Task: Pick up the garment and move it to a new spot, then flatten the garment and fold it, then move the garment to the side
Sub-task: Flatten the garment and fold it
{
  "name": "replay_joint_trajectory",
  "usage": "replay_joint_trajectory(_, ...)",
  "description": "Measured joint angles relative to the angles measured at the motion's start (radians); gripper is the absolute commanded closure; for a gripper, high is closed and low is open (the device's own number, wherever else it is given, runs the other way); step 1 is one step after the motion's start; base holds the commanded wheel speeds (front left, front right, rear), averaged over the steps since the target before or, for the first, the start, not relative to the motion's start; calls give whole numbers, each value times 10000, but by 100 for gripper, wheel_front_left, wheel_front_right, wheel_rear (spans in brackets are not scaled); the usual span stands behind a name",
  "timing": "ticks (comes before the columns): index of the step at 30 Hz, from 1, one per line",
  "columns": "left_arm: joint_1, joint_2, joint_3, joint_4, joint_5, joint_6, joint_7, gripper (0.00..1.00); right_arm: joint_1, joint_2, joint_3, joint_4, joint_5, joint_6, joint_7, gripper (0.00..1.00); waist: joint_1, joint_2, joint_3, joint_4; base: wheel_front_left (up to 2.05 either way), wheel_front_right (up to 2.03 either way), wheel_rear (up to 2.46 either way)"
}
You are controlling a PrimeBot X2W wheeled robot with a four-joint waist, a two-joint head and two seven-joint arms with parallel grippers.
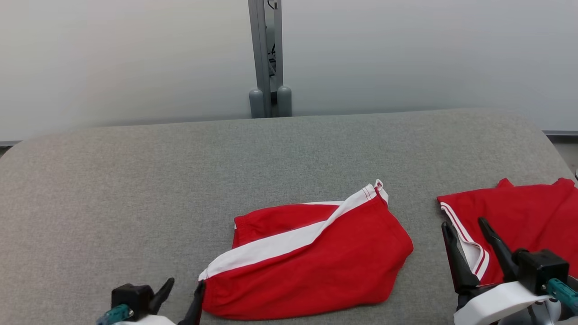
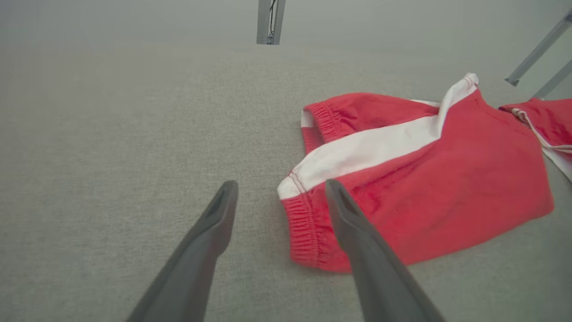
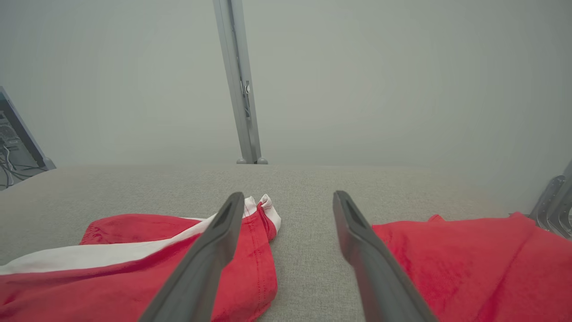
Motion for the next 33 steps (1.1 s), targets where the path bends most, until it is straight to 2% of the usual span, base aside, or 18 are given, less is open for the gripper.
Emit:
replay_joint_trajectory(4, -439, -84, -134, 679, -372, -481, 272, 0, -95, 8, 109, 0, 48, 0, 25, 0, 0, 0, 175, -123, 0, 0, 0)
replay_joint_trajectory(11, -1189, -144, -98, 1764, -780, -974, 518, 0, -206, 0, 90, 13, 67, 0, 8, 0, 0, 0, 559, -482, 0, 0, 0)
replay_joint_trajectory(12, -1241, -138, -100, 1866, -811, -1012, 520, 9, -215, 4, 79, 23, 71, 0, -15, 0, 0, 0, 603, -536, 0, 0, 0)
replay_joint_trajectory(13, -1292, -138, -100, 1958, -826, -1032, 516, 55, -226, 4, 59, 35, 71, 0, -29, 0, 0, 0, 644, -580, 0, 0, 0)
replay_joint_trajectory(14, -1349, -144, -77, 2008, -890, -1112, 499, 86, -248, 2, 36, 42, 71, 0, -40, 0, 0, 0, 686, -614, 0, 0, 0)
replay_joint_trajectory(15, -1401, -144, -81, 2040, -938, -1181, 474, 100, -270, 4, 25, 50, 73, 0, -52, 0, 0, 0, 722, -641, 0, 0, 0)
replay_joint_trajectory(22, -1680, -88, -186, 2182, -995, -1396, 491, 100, -857, -33, 155, 280, 374, 0, -73, 0, 0, 0, 925, -606, 0, 0, 0)
replay_joint_trajectory(25, -1825, -25, -205, 2138, -989, -1398, 516, 100, -1546, -274, 443, 650, 675, 0, -29, 0, 0, 0, 1053, -565, 0, 0, 0)
replay_joint_trajectory(28, -2009, -19, -307, 2080, -941, -1434, 523, 100, -2445, -635, 972, 1432, 982, 0, 211, 0, 0, 0, 1217, -509, 0, 0, 0)
replay_joint_trajectory(33, -2429, -65, -502, 2046, -848, -1526, 602, 100, -3885, -1243, 2406, 2993, 1643, 0, 602, 0, 0, 0, 1522, -260, 0, 0, 0)
